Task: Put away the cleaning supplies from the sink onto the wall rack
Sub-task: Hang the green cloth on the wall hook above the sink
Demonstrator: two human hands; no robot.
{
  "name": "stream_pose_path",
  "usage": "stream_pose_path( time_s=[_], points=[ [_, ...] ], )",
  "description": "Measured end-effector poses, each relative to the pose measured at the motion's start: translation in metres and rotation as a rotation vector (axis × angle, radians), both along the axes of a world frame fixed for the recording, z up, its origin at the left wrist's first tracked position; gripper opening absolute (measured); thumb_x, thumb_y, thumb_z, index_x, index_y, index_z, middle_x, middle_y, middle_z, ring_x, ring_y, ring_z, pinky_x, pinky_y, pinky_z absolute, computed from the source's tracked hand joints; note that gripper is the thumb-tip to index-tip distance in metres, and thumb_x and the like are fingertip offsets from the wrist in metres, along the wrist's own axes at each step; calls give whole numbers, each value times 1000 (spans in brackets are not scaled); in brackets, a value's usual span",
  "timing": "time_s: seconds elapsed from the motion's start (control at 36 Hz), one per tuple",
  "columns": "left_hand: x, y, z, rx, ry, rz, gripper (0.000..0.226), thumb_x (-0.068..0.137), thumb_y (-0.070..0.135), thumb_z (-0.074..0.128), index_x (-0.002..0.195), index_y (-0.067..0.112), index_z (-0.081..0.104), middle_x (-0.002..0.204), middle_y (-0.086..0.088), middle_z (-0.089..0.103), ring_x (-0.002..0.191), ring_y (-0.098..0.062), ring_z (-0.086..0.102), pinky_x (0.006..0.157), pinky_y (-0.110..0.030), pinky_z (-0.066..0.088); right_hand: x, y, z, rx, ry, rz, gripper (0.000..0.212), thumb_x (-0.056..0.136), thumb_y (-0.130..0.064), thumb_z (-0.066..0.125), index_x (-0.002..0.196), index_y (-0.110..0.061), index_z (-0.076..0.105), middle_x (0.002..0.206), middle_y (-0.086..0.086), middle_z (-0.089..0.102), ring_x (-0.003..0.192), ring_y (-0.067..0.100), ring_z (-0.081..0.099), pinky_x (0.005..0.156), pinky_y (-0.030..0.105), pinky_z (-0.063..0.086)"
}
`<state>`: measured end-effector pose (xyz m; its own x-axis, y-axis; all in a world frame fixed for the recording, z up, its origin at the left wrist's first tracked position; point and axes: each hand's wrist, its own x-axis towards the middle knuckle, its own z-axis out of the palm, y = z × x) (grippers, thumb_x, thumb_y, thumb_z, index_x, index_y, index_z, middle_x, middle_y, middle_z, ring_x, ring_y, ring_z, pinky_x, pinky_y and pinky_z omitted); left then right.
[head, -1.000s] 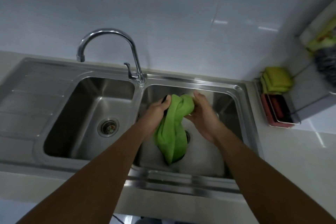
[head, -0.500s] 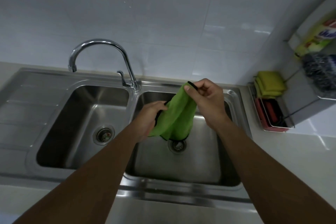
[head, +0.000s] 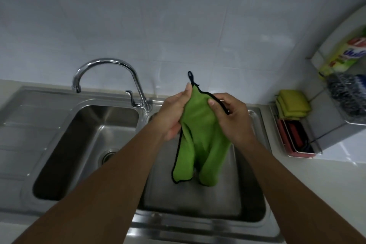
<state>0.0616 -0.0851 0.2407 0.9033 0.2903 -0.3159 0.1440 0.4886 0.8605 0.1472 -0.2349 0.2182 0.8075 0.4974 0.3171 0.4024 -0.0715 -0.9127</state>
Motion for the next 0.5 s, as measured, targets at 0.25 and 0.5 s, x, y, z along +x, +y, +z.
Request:
stream_pose_path(
  time_s=[0.25, 0.5],
  points=[
    [24, -1, 16, 80, -53, 212, 12, 85, 26, 75, 94, 18, 79, 91, -6, 79, 82, -18, 76, 70, -30, 61, 13, -5, 13, -66, 68, 34, 10, 94, -22, 67, 94, -17, 75, 74, 17, 70, 66, 29, 66, 62, 32, 52],
    [50, 1, 44, 210, -142, 217, 11, 85, 30, 76, 93, 23, 80, 95, -1, 79, 87, -13, 75, 82, -30, 60, 45, 23, 80, 133, 133, -45, 14, 91, -32, 66, 99, -27, 78, 84, -10, 74, 62, -2, 62, 52, 14, 46]
  ],
)
